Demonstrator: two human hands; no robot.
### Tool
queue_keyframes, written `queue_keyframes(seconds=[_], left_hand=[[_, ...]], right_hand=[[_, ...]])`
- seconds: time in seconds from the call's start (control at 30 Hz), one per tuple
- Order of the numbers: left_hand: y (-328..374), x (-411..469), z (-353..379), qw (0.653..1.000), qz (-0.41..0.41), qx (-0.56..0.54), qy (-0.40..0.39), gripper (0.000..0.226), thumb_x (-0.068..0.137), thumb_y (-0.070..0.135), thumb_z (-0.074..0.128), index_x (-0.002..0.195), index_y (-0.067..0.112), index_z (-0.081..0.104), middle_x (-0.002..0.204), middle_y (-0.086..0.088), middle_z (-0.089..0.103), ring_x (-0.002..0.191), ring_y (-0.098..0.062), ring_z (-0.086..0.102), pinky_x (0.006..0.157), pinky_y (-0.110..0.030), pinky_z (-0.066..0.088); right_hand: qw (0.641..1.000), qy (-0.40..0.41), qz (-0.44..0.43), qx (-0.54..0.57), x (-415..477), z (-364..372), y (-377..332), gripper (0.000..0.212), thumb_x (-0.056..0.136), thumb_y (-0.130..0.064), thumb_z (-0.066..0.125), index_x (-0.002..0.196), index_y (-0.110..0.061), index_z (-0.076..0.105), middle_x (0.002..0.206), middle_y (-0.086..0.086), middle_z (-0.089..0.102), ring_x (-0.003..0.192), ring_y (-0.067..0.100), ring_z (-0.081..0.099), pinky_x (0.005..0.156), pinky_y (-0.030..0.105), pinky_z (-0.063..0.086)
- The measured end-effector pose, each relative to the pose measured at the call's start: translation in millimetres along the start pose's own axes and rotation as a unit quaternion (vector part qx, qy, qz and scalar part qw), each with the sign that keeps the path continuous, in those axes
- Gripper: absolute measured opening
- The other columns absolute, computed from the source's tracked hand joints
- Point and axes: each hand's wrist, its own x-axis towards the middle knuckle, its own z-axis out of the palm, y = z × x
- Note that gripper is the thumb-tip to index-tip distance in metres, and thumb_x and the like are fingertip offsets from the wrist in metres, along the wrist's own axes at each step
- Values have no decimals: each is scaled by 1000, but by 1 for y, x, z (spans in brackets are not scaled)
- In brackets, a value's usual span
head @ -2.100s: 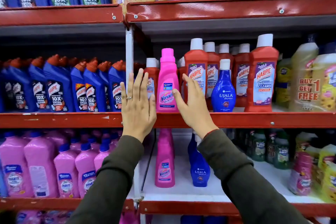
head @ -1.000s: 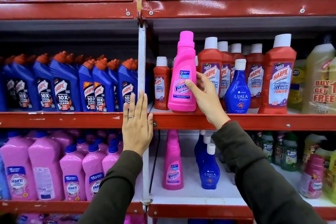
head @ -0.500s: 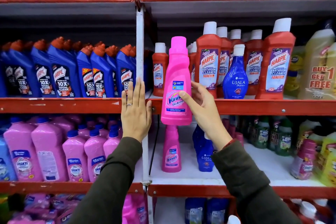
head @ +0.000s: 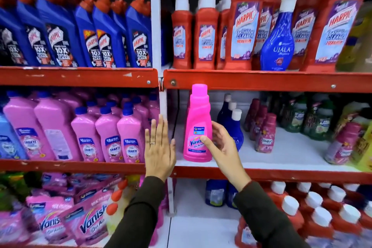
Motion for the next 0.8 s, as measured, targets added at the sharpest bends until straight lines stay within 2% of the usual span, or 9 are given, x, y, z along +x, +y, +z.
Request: queue_keyframes(seconds=[0.1,0.17,0.2,0.3,0.33,0.5,0.67,0.8], left_hand=[[2,-23,14,1000,12,-9,-28,73,104,28,33,165,7,-1,173,-11,4,162,-17,-12,131,-41,-2],[2,-35,22,999,17,-5,-44,76,104,30,31,165,12,-9,174,-8,-8,161,-16,-16,130,-42,-1],[2,-38,26,999,15,-1,-51,76,103,30,31,165,10,-8,173,-9,-9,161,-15,-17,130,-42,-1],[0,-44,36,998,5,11,-64,72,102,29,34,161,0,5,171,-18,8,161,-16,-17,129,-43,3],[0,-46,39,998,5,17,-67,72,102,30,34,161,0,6,170,-19,9,161,-17,-18,129,-43,4],[-4,-53,50,997,12,41,-71,71,104,33,32,161,-1,7,172,-12,-22,161,-20,-18,131,-41,-3],[-7,-54,55,996,11,55,-64,71,103,32,33,161,-2,10,173,-13,-20,162,-22,-15,132,-41,-4],[-6,-53,54,997,18,41,-55,77,103,32,32,164,5,-7,173,-13,-21,162,-22,-16,132,-40,-6]], right_hand=[[1000,-4,9,-17,2,3,19,46,96,-18,68,140,-21,52,132,-2,68,122,13,65,103,43,55],[1000,-6,17,-23,3,5,32,46,96,-16,68,140,-20,52,132,-1,68,122,12,65,103,40,55],[999,-7,21,-25,3,6,38,46,96,-16,69,140,-19,52,132,-1,68,122,11,65,103,39,55],[999,-8,31,-28,7,8,54,46,96,-14,69,139,-17,52,132,-1,67,120,9,65,103,37,54],[999,-8,36,-28,8,9,59,46,96,-14,69,138,-17,52,132,-1,67,120,8,65,103,36,54],[998,-9,61,-7,14,14,75,46,95,-15,69,138,-17,51,131,-2,66,117,3,66,101,30,56],[997,-17,73,8,16,19,85,46,95,-16,69,138,-20,50,132,0,66,118,4,66,93,22,56],[997,-24,73,4,17,20,89,48,96,-19,68,140,-21,49,132,-2,65,120,5,65,89,19,56]])
